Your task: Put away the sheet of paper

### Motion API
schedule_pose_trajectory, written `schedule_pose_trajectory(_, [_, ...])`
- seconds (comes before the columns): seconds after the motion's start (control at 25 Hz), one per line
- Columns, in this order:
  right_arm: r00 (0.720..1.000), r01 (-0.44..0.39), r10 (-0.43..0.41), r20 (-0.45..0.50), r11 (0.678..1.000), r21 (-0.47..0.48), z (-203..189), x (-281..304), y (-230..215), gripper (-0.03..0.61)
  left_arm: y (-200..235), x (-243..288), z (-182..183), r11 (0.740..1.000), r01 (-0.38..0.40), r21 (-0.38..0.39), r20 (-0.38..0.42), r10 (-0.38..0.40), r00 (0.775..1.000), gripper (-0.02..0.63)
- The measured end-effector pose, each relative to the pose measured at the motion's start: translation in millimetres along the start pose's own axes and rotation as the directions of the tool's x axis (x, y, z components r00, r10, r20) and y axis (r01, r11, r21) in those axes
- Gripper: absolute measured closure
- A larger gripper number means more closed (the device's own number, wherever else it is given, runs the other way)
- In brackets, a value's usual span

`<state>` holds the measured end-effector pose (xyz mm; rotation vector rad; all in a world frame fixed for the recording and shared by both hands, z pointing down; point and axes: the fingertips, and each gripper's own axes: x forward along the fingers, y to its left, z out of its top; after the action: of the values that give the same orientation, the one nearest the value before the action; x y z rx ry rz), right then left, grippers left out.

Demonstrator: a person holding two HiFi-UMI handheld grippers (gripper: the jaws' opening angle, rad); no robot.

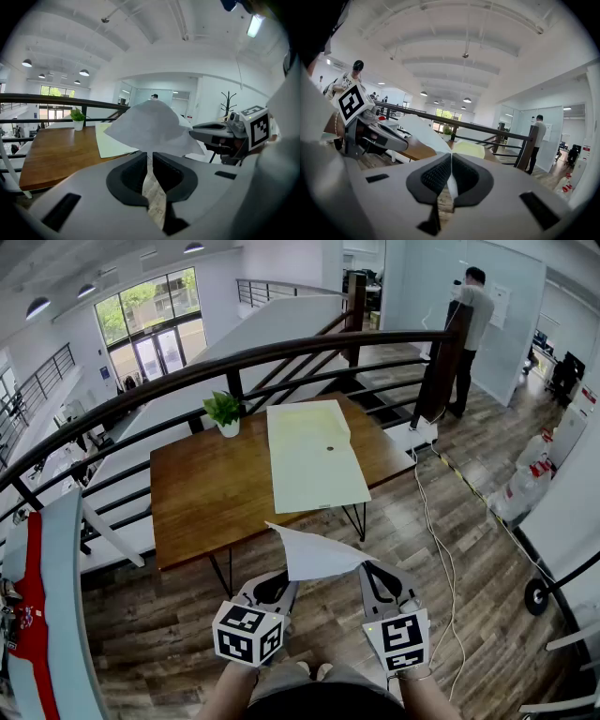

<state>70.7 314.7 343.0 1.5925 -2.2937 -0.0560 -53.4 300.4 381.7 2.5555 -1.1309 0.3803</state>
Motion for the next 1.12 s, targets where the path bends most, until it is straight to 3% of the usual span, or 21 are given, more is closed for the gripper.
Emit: schedule_pose_trajectory(1.12, [0.999, -0.045, 0.045, 0.013, 0.999, 0.016, -25.9, -11.5, -25.2, 0.548, -30.1, 20.7, -11.7, 0.999, -0.002, -0.054, 0.043, 0.004, 0.999, 0.580])
